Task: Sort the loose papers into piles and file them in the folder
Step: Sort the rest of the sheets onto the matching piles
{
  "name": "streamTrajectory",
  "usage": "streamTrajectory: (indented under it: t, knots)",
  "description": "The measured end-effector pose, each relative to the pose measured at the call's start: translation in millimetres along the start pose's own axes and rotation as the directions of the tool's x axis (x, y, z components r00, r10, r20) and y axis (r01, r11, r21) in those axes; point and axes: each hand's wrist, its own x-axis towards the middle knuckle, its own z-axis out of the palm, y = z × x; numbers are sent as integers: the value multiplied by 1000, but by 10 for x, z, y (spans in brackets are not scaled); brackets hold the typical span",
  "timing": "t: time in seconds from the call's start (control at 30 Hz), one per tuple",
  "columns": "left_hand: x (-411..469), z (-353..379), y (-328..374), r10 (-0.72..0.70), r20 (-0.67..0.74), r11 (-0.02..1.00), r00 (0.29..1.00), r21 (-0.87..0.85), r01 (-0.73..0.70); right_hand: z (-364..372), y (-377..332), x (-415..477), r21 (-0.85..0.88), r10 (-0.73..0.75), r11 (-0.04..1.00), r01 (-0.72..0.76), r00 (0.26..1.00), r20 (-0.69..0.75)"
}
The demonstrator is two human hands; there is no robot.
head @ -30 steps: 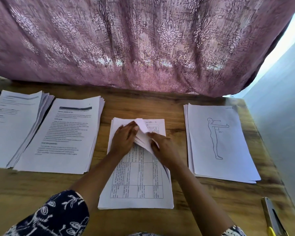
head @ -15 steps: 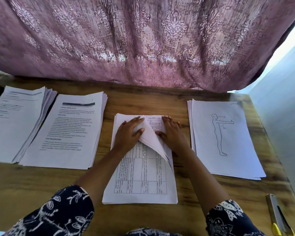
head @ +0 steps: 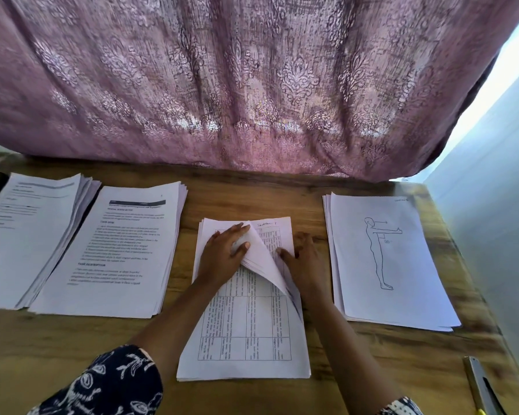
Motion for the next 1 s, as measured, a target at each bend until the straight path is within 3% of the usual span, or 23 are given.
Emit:
streamTrajectory:
  t: [0.1,0.23,0.3,0.37,0.43,0.53,0.63,0.7,0.77,0.8,0.9,0.93,1.0]
  knots:
    - [-49,-41,21,-24,11,977,1000,-211,26,-33,-8,-9,59,-10,998,7,999,51]
    - [-95,-141,114,-81,-24,847,996,-529,56,-77,-49,-88,193,-15,980,-41,961,278]
    - [-84,-209,206,-126,-1,752,992,-652,95,-114,-72,-109,191,-57,982,-5,948,315]
    - [-92,-263,271,-142,29,665,989,-737,117,-145,-99,-117,210,-83,978,8,933,350]
    - [-118,-290,319,-156,57,678,986,-720,149,-149,-115,-117,181,-101,983,36,925,367]
    - [-115,-348,437,-145,138,711,980,-674,200,-140,-133,-133,160,-144,982,96,938,317]
    - [-106,-512,432,-148,184,753,972,-616,231,-172,-199,-216,223,-77,975,20,965,252]
    - [-76,-636,338,-188,8,841,982,-516,165,-245,-238,-216,238,-13,970,-40,976,215]
    - [-32,-777,246,-221,-148,871,964,-474,127,-360,-321,-198,321,-38,947,-27,980,194]
    - [-37,-864,254,-231,-123,840,965,-525,134,-424,-386,-198,343,-68,939,5,983,172]
    - [-48,-1070,345,-141,133,620,981,-760,193,-560,-598,-255,352,-133,931,95,987,85]
    - [-47,-1124,385,-127,172,599,977,-772,214,-595,-709,-321,364,-155,923,128,987,45]
    - [-43,-1158,545,-130,72,618,989,-774,138,-633,-866,-407,346,-217,910,227,974,-70]
